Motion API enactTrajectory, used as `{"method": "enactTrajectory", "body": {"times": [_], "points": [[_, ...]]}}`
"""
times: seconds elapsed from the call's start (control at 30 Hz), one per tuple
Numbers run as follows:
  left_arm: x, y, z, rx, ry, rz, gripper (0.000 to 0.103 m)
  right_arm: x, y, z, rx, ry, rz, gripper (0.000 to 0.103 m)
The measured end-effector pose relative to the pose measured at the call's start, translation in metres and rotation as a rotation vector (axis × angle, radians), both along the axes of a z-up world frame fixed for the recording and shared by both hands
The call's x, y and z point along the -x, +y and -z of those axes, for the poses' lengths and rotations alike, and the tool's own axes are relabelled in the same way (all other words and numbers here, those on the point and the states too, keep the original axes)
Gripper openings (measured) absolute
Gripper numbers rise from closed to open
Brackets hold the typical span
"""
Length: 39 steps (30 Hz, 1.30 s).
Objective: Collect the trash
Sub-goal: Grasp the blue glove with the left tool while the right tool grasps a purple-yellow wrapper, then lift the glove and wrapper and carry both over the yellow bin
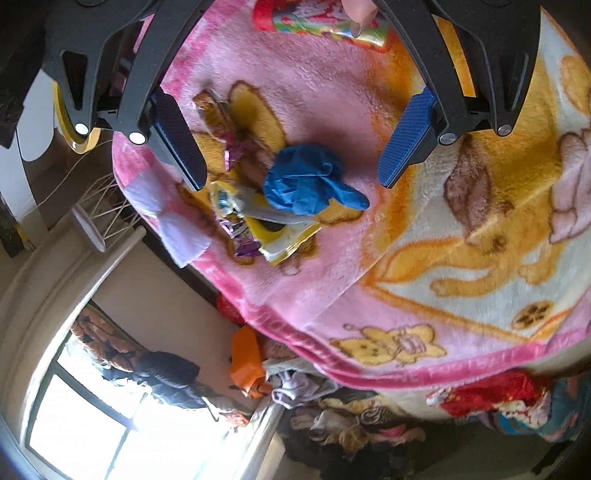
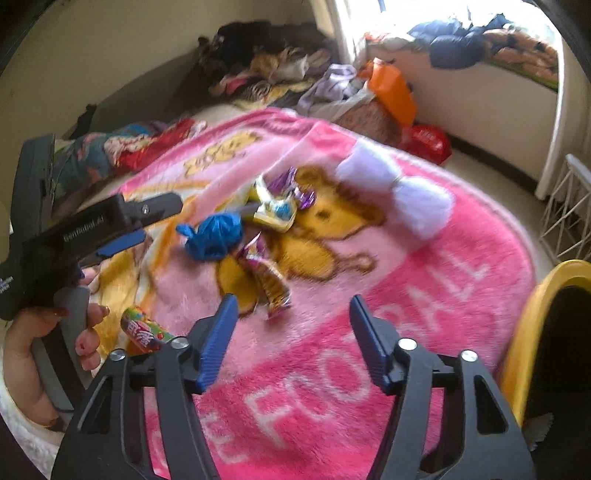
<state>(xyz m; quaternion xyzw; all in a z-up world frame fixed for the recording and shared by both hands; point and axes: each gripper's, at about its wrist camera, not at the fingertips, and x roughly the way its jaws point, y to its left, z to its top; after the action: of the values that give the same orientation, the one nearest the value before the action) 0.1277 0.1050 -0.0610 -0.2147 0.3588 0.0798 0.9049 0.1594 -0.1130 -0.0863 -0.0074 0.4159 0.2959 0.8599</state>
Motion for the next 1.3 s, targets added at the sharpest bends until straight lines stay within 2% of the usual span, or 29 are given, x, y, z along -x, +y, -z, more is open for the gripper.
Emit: {"method": "enactTrajectory", "body": {"times": [0.1, 0.33, 0.4, 0.47, 0.6, 0.73, 0.83, 1.3], "points": [[-0.007, 0.004, 0.009, 0.023, 0.02, 0.003, 0.084, -0.01, 0.014, 0.015, 0.013, 0.044, -0.032, 0.046], [-0.026, 0.006, 0.028, 0.067, 0.067, 0.021, 0.073, -0.03, 0.032, 0.045, 0.033, 0.137, -0.054, 0.03], [-0.03, 0.006, 0.033, 0.073, 0.085, 0.017, 0.071, -0.032, 0.034, 0.048, 0.04, 0.142, -0.053, 0.019], [-0.033, 0.006, 0.038, 0.075, 0.102, 0.01, 0.064, -0.031, 0.032, 0.049, 0.024, 0.148, -0.059, 0.015], [-0.036, 0.005, 0.044, 0.071, 0.125, 0.005, 0.049, -0.025, 0.025, 0.047, -0.002, 0.15, -0.049, 0.012], [-0.036, 0.004, 0.046, 0.068, 0.129, 0.012, 0.028, -0.014, 0.014, 0.043, -0.023, 0.144, -0.039, 0.012], [-0.033, 0.001, 0.044, 0.065, 0.124, 0.025, 0.019, -0.007, 0.011, 0.04, -0.016, 0.134, -0.036, 0.011], [-0.01, -0.025, 0.011, 0.044, 0.04, 0.102, 0.015, 0.008, -0.016, 0.012, -0.069, 0.082, 0.01, 0.011]]}}
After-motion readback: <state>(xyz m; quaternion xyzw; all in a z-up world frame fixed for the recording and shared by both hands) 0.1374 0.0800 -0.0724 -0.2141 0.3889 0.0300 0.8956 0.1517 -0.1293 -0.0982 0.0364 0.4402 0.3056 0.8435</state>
